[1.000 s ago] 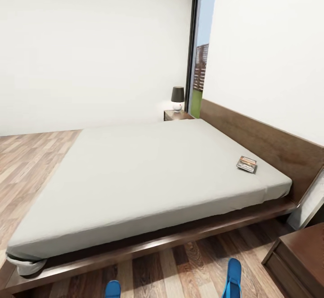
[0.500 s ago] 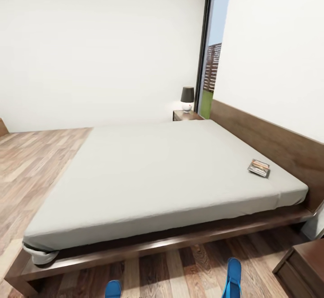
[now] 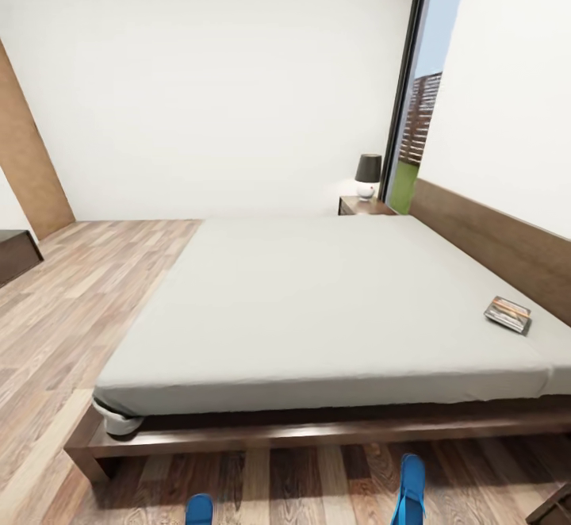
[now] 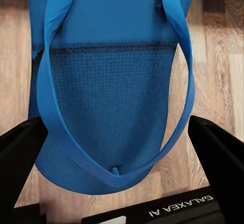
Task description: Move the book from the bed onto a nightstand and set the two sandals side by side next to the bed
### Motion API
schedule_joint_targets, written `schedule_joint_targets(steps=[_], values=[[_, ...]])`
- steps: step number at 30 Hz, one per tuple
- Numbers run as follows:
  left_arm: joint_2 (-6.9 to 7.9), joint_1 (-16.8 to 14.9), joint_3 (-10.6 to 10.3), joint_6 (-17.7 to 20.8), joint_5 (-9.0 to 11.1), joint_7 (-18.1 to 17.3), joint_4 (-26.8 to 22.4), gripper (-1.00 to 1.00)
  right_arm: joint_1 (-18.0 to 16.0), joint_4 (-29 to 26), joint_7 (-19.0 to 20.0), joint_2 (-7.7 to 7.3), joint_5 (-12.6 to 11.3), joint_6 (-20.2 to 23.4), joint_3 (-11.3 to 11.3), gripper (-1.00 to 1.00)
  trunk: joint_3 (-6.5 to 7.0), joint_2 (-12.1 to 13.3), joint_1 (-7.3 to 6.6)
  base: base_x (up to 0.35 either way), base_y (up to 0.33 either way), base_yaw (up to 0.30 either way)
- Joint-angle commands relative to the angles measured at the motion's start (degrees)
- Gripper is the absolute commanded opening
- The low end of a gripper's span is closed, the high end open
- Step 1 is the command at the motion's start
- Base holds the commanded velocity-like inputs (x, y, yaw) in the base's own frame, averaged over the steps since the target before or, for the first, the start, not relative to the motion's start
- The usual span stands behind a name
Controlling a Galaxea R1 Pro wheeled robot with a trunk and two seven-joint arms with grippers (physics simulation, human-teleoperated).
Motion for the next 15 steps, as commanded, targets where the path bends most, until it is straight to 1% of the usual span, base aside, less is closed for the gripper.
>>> schedule_joint_targets(steps=[1, 9, 12, 15], values=[[0.01, 0.0, -0.5, -0.2, 0.5, -0.1, 0.1, -1.00, -0.1, 0.2, 0.4, -0.02, -0.2, -0.3, -0.2, -1.00, -0.05, 0.0, -0.01, 0.000, 0.000, 0.293], [0.01, -0.1, -0.5, -0.2, 0.5, -0.2, 0.1, -1.00, -0.1, 0.2, 0.4, -0.02, -0.2, -0.3, -0.2, -1.00, -0.05, 0.0, -0.01, 0.000, 0.000, 0.289], [0.01, -0.1, -0.5, -0.2, 0.5, -0.2, 0.1, -1.00, -0.1, 0.2, 0.4, -0.02, -0.2, -0.3, -0.2, -1.00, -0.05, 0.0, -0.01, 0.000, 0.000, 0.102], [0.01, -0.1, -0.5, -0.2, 0.5, -0.2, 0.1, -1.00, -0.1, 0.2, 0.4, -0.02, -0.2, -0.3, -0.2, -1.00, -0.05, 0.0, -0.01, 0.000, 0.000, 0.019]])
